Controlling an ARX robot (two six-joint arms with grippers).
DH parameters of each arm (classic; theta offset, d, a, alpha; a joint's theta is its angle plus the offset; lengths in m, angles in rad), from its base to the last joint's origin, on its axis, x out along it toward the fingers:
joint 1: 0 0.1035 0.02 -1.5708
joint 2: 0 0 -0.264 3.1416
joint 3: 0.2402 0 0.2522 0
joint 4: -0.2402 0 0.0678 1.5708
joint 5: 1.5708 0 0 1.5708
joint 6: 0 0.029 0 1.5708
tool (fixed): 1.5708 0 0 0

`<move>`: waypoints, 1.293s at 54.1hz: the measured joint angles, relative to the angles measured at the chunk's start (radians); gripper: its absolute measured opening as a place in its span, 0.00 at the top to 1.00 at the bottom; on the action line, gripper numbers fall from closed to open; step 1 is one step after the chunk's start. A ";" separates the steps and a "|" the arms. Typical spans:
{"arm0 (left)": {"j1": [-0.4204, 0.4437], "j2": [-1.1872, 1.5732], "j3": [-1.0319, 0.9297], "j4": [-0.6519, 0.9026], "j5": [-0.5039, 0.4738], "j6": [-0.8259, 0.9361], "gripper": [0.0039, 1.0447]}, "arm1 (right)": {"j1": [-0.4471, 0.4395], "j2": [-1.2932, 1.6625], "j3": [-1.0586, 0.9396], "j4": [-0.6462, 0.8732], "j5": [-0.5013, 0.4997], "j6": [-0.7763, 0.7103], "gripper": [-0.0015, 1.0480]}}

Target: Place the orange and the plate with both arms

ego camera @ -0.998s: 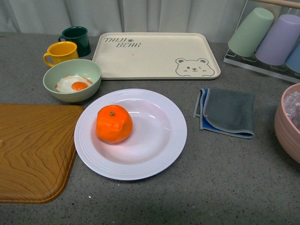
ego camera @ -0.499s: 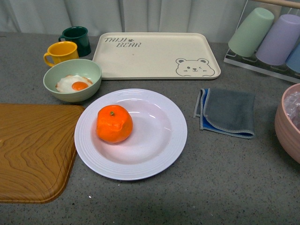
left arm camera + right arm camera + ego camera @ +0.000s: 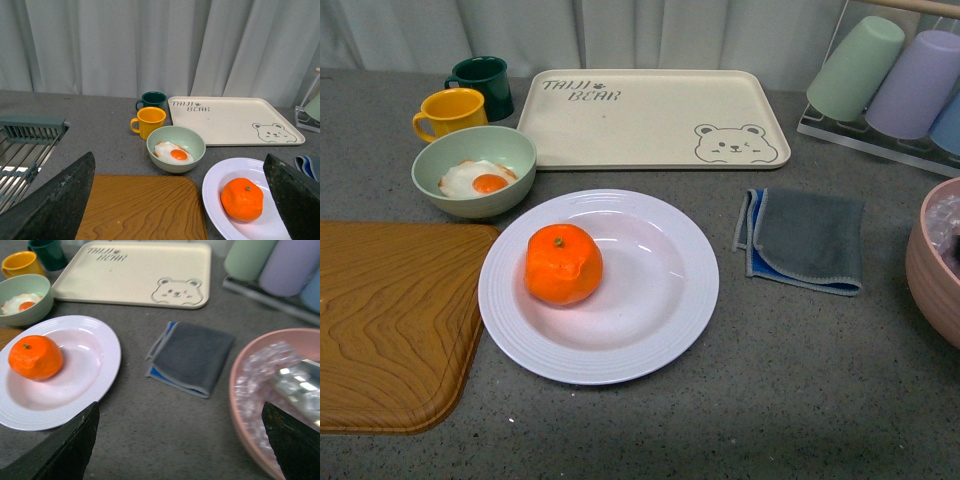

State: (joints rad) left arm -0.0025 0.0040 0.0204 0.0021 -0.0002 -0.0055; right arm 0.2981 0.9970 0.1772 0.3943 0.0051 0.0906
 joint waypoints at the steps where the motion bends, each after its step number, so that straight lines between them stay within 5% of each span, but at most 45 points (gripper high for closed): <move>1: 0.000 0.000 0.000 0.000 0.000 0.000 0.07 | 0.006 0.086 0.021 0.042 -0.024 0.032 0.09; 17: 0.000 0.000 0.000 0.000 0.000 0.000 0.06 | 0.003 0.695 0.299 0.111 -0.328 0.381 0.09; 30: 0.000 0.000 0.000 0.000 0.000 0.000 0.06 | -0.001 0.934 0.476 0.089 -0.447 0.566 0.09; 70: 0.000 0.000 0.000 0.000 0.000 0.001 0.06 | 0.085 1.213 0.821 -0.071 -0.465 0.804 0.12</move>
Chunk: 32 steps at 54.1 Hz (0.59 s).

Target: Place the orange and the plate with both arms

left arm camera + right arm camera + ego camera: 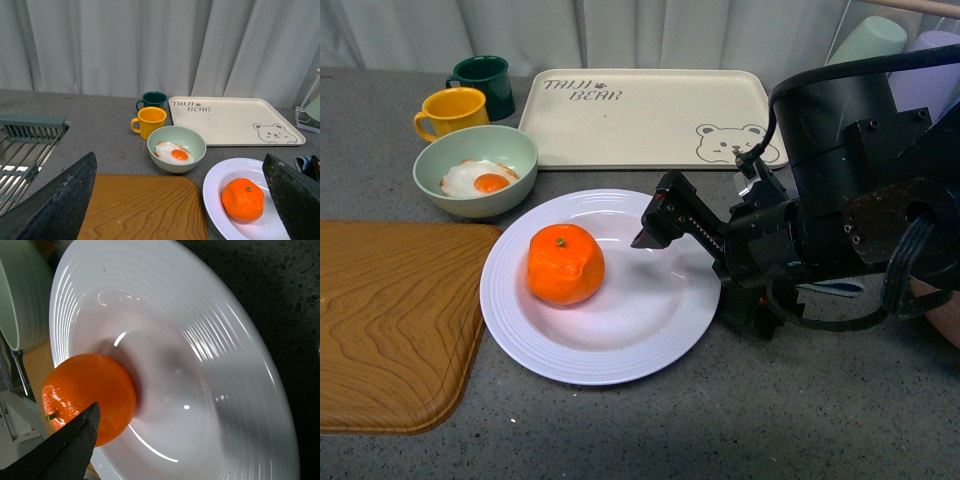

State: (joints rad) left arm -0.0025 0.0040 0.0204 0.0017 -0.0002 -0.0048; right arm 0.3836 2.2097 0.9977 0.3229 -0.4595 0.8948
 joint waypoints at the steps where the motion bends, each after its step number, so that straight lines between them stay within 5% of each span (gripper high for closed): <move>1: 0.000 0.000 0.000 0.000 0.000 0.000 0.06 | 0.001 0.002 0.004 -0.010 0.006 -0.002 0.15; 21: 0.000 0.000 0.000 0.000 0.000 0.000 0.06 | -0.007 0.022 0.032 -0.130 0.045 -0.034 0.81; 32: 0.000 0.000 0.000 0.000 0.000 0.000 0.06 | -0.009 -0.002 0.048 -0.134 -0.004 -0.024 0.93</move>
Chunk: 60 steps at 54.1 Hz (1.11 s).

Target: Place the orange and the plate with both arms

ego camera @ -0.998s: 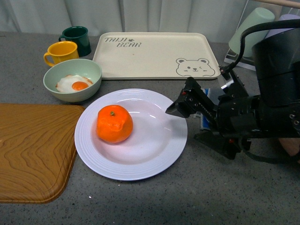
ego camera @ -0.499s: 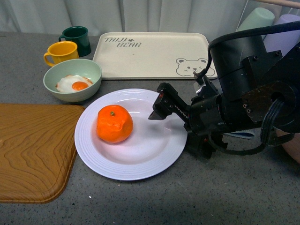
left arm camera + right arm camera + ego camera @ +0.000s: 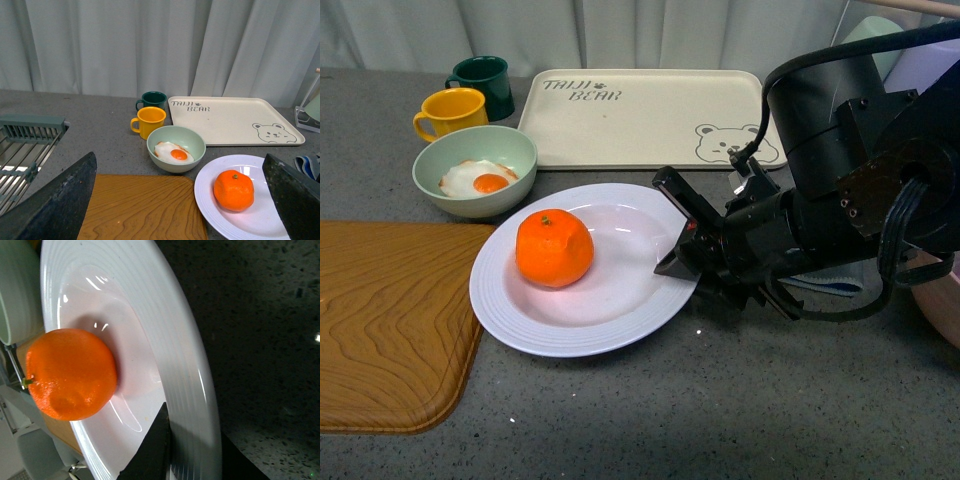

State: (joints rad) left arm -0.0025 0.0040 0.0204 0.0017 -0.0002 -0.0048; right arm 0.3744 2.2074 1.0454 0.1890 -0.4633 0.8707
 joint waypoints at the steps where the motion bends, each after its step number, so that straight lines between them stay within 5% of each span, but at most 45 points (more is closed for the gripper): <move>1: 0.000 0.000 0.000 0.000 0.000 0.000 0.06 | -0.001 -0.003 -0.001 0.007 -0.005 0.003 0.93; 28: 0.000 0.000 0.000 0.000 0.000 0.000 0.06 | -0.062 -0.069 -0.060 0.294 -0.052 0.071 0.96; 44: 0.000 0.000 0.000 0.000 0.000 0.000 0.06 | -0.108 0.046 0.228 0.171 -0.055 0.085 0.96; 60: 0.000 0.000 0.000 0.000 0.000 0.000 0.06 | -0.151 0.356 0.719 -0.086 -0.044 0.062 0.96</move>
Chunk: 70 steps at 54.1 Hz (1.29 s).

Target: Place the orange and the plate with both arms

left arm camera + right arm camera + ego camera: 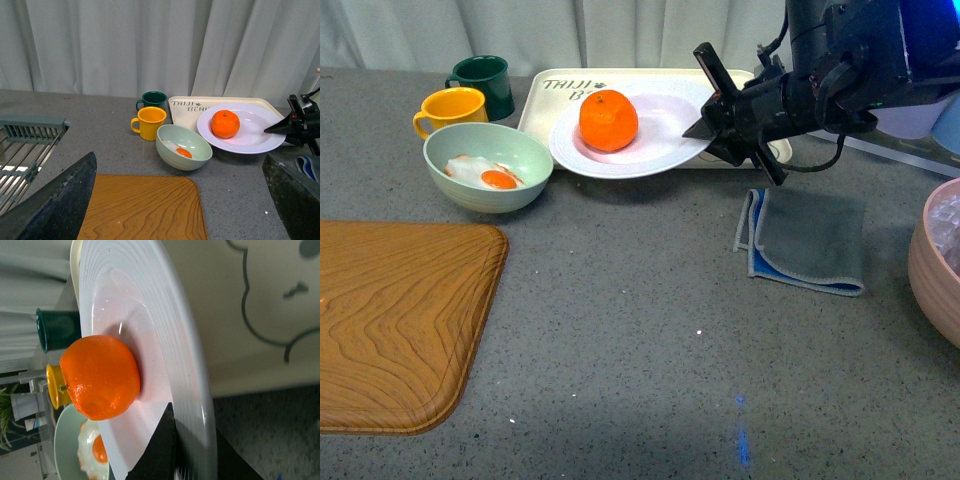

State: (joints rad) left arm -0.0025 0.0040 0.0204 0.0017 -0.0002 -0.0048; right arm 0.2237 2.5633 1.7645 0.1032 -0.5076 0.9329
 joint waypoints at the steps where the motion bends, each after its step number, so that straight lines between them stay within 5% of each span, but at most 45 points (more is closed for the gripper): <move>1: 0.000 0.000 0.000 0.000 0.000 0.000 0.06 | -0.002 0.015 0.031 -0.016 0.000 -0.003 0.96; 15: 0.000 0.000 0.000 0.000 0.000 0.000 0.06 | -0.016 0.160 0.324 -0.184 0.031 -0.051 0.96; 21: 0.000 0.000 0.000 0.000 0.000 0.000 0.06 | -0.014 0.156 0.315 -0.169 0.054 -0.067 0.74; 34: 0.000 0.000 0.000 0.000 0.000 0.000 0.06 | -0.030 -0.048 0.005 0.000 0.307 -0.271 0.26; 40: 0.000 0.000 0.000 0.000 0.000 0.000 0.06 | -0.036 -0.179 -0.277 0.513 0.612 -0.555 0.41; 47: 0.000 0.000 0.000 0.000 0.000 0.000 0.06 | -0.060 -0.341 -0.583 0.920 0.664 -0.803 0.60; 59: 0.000 0.000 0.000 0.000 0.000 0.000 0.06 | -0.109 -0.603 -1.039 1.131 0.625 -0.920 0.99; 70: 0.000 0.000 0.000 0.000 0.000 0.000 0.06 | -0.141 -0.838 -1.320 1.169 0.587 -0.929 0.99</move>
State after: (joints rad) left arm -0.0025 0.0040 0.0204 0.0013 -0.0002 -0.0048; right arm 0.0830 1.7252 0.4446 1.2724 0.0799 0.0036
